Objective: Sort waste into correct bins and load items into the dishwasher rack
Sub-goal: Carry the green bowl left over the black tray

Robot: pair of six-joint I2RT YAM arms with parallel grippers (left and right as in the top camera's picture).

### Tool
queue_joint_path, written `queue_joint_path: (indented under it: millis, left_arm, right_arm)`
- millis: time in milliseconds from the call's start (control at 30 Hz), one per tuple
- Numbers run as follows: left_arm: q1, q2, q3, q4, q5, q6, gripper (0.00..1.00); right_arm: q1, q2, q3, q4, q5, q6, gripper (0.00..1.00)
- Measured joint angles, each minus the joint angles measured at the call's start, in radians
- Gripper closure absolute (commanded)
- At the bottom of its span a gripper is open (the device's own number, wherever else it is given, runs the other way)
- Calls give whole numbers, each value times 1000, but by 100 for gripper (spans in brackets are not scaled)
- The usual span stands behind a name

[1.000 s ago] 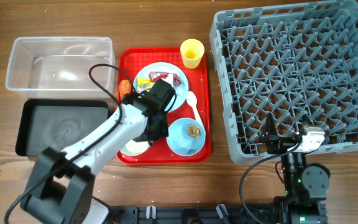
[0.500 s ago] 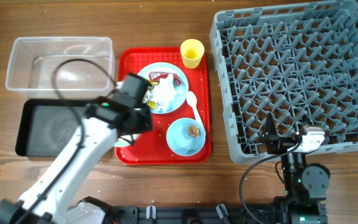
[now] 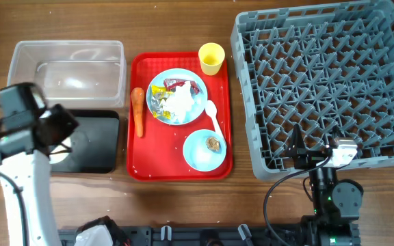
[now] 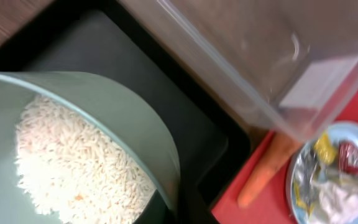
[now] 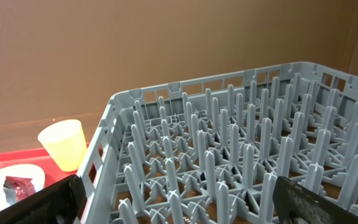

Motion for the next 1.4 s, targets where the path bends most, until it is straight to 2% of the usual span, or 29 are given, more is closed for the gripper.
queue_joint_path:
  millis: [67, 267, 433, 867, 1033, 1167, 1300, 1400]
  left_arm:
    - [96, 0, 0, 26, 65, 31, 96]
    - [219, 21, 0, 79, 267, 109, 96]
    - [223, 27, 0, 112, 340, 162, 96]
    - [223, 63, -97, 154, 296, 190, 96]
    - [223, 73, -129, 204, 337, 252, 96]
    - [225, 74, -145, 204, 446, 356, 96]
    - [236, 74, -145, 155, 542, 409, 96]
    - [331, 74, -146, 114, 665, 469, 96]
  right_arm:
    - [0, 0, 0, 0, 0, 0, 0]
    - [0, 0, 0, 0, 0, 0, 0]
    - [0, 0, 0, 0, 0, 0, 0]
    - [0, 0, 0, 0, 0, 0, 0]
    - [0, 0, 0, 0, 0, 0, 0]
    - [0, 0, 0, 0, 0, 0, 0]
    - [0, 0, 0, 0, 0, 0, 0]
    - [0, 0, 0, 0, 0, 0, 0]
